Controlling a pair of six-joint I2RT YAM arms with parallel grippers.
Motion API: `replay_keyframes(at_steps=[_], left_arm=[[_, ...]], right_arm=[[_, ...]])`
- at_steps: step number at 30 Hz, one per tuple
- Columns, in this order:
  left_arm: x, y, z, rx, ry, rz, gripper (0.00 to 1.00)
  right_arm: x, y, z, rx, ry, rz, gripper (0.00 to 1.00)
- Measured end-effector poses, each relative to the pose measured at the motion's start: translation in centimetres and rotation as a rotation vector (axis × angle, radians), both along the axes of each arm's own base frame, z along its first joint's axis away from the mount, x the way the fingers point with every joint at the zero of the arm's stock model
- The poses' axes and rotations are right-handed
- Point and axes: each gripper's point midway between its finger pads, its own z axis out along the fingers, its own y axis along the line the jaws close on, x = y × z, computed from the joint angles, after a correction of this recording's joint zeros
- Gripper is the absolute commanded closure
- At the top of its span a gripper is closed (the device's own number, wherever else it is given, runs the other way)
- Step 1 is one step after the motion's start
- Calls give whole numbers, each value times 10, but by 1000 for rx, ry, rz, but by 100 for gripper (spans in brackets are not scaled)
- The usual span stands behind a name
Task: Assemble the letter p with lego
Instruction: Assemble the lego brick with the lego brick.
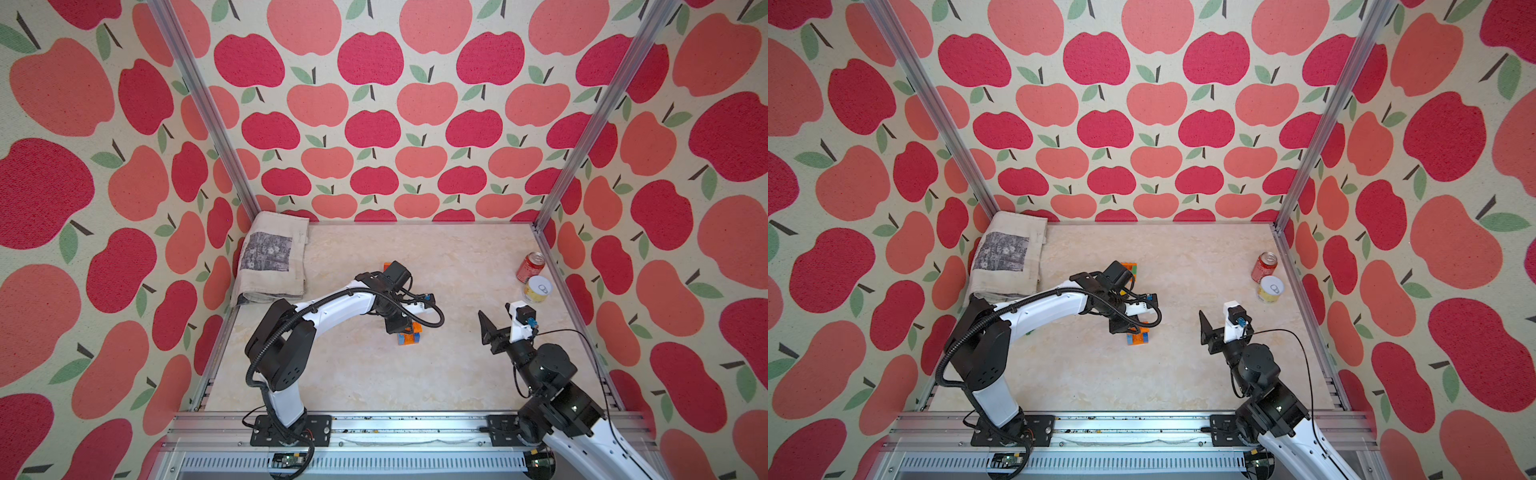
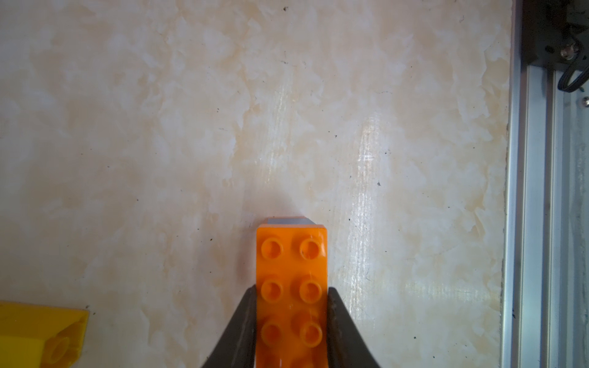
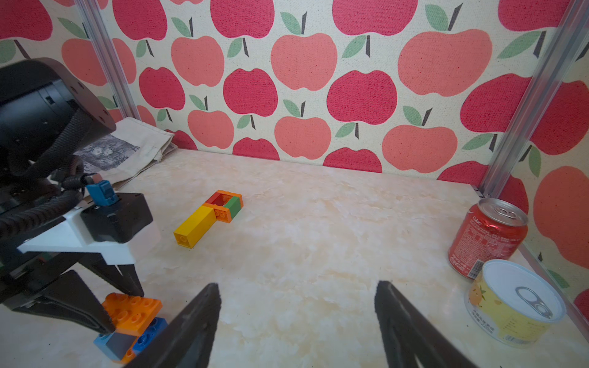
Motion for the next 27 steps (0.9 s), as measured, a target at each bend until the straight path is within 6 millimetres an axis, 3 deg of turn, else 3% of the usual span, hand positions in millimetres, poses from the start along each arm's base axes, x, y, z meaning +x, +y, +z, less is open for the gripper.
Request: replay_keyframes(at_steps=[27], left_arm=[[-4,3,-17,29,6,6,81]], right_arm=[[1,0,1,3,-3,-2,20]])
